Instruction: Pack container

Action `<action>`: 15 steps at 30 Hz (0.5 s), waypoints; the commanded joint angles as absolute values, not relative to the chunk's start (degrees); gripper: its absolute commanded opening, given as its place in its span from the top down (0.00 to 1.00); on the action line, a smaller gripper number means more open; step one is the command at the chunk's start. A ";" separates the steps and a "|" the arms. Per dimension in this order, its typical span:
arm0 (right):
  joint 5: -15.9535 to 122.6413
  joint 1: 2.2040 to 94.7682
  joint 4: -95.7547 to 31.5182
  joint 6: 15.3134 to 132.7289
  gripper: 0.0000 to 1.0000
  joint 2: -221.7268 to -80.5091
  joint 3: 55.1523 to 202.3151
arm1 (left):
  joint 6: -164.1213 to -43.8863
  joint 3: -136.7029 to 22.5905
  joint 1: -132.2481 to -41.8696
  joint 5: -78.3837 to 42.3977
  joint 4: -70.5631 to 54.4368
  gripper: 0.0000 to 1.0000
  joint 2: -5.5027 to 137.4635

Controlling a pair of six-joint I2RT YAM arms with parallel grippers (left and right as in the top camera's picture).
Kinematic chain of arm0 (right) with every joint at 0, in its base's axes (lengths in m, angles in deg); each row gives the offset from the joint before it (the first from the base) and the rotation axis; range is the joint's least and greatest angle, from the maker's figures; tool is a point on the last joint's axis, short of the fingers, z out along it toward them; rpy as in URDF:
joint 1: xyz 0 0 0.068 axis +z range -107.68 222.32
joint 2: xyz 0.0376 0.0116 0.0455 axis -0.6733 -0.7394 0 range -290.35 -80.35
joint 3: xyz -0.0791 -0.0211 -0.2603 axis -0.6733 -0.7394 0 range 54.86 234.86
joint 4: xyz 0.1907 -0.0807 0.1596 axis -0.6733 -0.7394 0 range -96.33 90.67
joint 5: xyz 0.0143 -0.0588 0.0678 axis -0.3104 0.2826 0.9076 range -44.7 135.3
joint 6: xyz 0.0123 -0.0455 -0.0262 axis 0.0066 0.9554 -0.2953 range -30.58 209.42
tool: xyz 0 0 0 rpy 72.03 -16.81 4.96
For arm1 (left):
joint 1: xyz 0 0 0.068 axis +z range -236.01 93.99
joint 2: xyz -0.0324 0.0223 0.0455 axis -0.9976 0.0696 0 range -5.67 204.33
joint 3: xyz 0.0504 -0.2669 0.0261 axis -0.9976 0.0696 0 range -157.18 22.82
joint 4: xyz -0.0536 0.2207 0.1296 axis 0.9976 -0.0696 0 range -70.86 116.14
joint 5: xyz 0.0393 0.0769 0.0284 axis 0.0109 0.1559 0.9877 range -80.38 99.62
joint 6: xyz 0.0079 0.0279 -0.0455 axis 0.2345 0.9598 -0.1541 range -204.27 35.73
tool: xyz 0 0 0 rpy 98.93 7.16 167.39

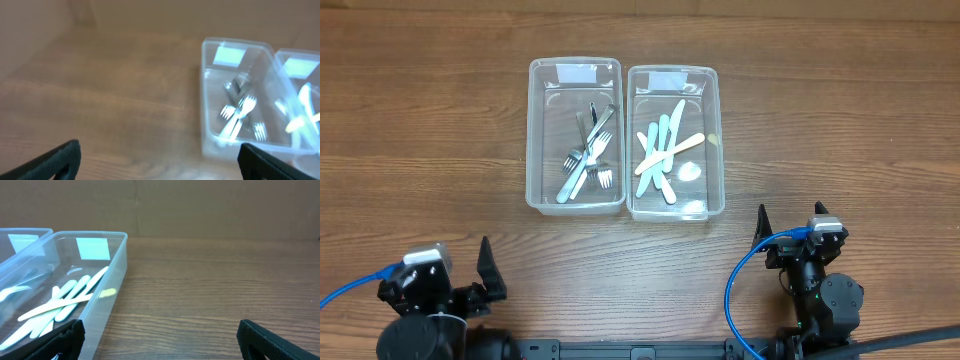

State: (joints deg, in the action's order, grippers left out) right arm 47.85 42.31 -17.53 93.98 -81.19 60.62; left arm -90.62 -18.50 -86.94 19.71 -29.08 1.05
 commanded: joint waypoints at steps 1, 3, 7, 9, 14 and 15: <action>47.98 41.92 -17.27 94.37 0.00 -80.51 60.31 | -84.72 -11.00 -84.75 12.74 -21.08 0.00 -2.31; 47.98 41.92 -17.27 94.37 0.00 -80.51 60.31 | -83.97 -6.41 -83.55 10.40 -15.33 0.00 -3.08; 47.98 41.92 -17.27 94.37 0.00 -80.51 60.31 | -81.15 1.74 -83.22 6.75 -3.64 0.00 -3.36; 47.98 41.92 -17.24 94.37 0.00 -80.51 60.31 | -81.00 6.13 -83.22 5.83 3.29 0.00 -3.64; 47.98 41.92 -17.27 94.37 0.00 -80.51 60.31 | -81.00 13.83 -83.22 5.11 12.58 0.00 -5.52; 48.00 41.92 -17.24 94.37 0.00 -80.51 60.31 | -81.02 15.27 -83.24 5.07 13.83 0.00 -5.48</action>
